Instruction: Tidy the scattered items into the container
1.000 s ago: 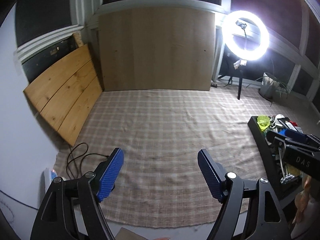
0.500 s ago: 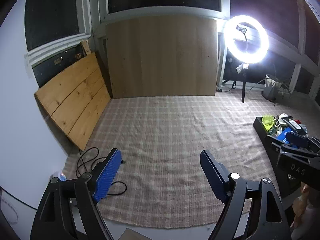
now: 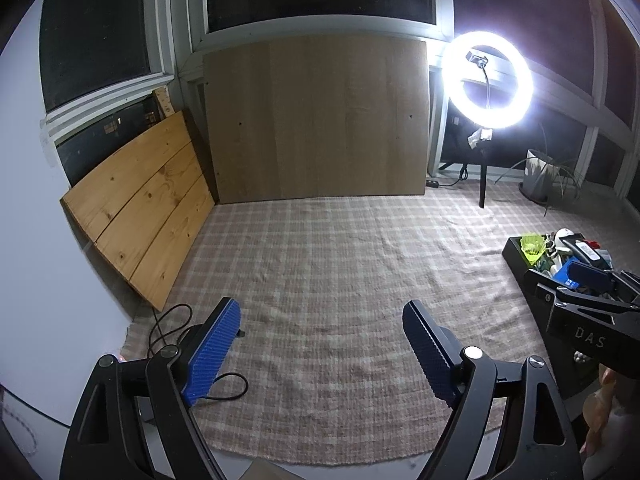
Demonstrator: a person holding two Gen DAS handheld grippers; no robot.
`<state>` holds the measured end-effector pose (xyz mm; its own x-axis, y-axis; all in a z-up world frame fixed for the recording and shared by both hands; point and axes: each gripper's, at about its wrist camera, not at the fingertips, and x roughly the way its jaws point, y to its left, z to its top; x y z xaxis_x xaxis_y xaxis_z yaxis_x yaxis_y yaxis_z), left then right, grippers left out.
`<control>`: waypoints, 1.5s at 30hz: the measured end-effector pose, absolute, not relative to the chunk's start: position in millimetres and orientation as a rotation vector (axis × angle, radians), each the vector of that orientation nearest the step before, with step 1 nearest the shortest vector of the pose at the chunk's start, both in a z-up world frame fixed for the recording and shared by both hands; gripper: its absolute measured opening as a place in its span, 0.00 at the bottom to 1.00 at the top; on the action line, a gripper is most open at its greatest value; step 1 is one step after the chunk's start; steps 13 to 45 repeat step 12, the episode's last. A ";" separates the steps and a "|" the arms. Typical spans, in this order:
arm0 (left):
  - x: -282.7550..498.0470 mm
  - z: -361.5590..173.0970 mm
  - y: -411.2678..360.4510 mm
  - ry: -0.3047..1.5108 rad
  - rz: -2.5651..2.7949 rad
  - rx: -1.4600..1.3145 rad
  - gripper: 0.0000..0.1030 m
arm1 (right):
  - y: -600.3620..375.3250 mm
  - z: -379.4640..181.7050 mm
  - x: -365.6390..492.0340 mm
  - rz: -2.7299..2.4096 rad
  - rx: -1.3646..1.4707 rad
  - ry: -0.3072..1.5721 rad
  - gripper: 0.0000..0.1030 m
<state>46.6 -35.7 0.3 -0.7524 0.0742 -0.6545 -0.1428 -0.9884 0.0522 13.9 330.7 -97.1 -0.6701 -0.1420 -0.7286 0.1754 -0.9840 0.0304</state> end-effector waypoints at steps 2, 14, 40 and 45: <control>45.3 -0.7 -34.8 0.153 2.833 -1.057 0.84 | 329.8 -97.9 12.8 -2.719 1.187 0.060 0.66; 39.6 -2.0 -42.4 0.125 2.837 -1.061 0.84 | 321.9 -98.9 9.2 -2.712 1.189 0.066 0.66; 39.6 -2.0 -42.4 0.125 2.837 -1.061 0.84 | 321.9 -98.9 9.2 -2.712 1.189 0.066 0.66; 39.6 -2.0 -42.4 0.125 2.837 -1.061 0.84 | 321.9 -98.9 9.2 -2.712 1.189 0.066 0.66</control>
